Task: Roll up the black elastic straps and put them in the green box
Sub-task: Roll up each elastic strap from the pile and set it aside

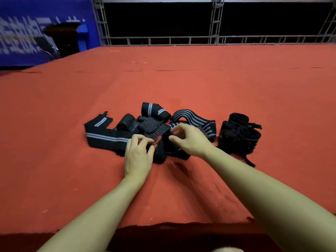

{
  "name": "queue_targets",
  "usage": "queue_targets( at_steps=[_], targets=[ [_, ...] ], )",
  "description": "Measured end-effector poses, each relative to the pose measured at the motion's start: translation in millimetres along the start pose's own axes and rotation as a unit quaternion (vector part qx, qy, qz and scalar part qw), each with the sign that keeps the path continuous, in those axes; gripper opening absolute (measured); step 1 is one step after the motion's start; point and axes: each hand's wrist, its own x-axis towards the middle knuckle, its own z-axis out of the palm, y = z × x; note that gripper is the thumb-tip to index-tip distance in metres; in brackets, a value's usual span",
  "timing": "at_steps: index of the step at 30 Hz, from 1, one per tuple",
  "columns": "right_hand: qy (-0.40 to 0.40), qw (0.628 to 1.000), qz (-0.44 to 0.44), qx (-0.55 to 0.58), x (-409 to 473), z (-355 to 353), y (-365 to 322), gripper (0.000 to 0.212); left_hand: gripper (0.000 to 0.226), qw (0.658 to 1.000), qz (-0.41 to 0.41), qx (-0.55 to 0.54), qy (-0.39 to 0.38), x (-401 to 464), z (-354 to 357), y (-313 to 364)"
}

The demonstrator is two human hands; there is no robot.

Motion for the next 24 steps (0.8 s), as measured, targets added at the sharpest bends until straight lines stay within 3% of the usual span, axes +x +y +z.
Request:
queue_targets(
  at_steps=[2, 5, 8, 11, 15, 18, 20, 24],
  targets=[
    [-0.014, 0.997, 0.014, 0.077, 2.3, 15.5, -16.0, 0.026, 0.008, 0.998, -0.044, -0.051, 0.002, 7.7, -12.0, -7.5],
    [-0.026, 0.969, 0.046, 0.242, 4.1, 26.7, -41.2, 0.029, 0.005, 0.989, -0.066, -0.129, -0.006, 15.9, -34.9, -6.6],
    [-0.101, 0.921, 0.096, 0.364, 6.1, 31.9, -66.7, 0.041, 0.004, 0.971, -0.118, -0.203, -0.044, 20.3, -59.8, 0.4],
    [-0.168, 0.857, 0.141, 0.466, 7.6, 35.2, -80.6, 0.054, 0.005, 0.914, -0.174, -0.352, -0.103, 26.2, -85.5, 12.0],
    [-0.232, 0.778, 0.164, 0.561, 10.1, 40.9, -93.5, 0.072, 0.010, 0.876, -0.156, -0.417, -0.183, 28.4, -114.1, 23.0],
    [-0.190, 0.745, 0.171, 0.616, 12.1, 42.1, -105.2, 0.073, 0.011, 0.880, -0.135, -0.415, -0.189, 26.8, -125.9, 11.1],
    [-0.148, 0.742, 0.165, 0.633, 13.7, 41.6, -110.6, 0.071, 0.008, 0.891, -0.123, -0.403, -0.168, 25.4, -131.0, -4.7],
    [-0.064, 0.717, 0.132, 0.681, 17.1, 38.2, -124.2, 0.052, 0.018, 0.873, -0.162, -0.444, -0.123, 24.0, -146.2, -20.6]
  ],
)
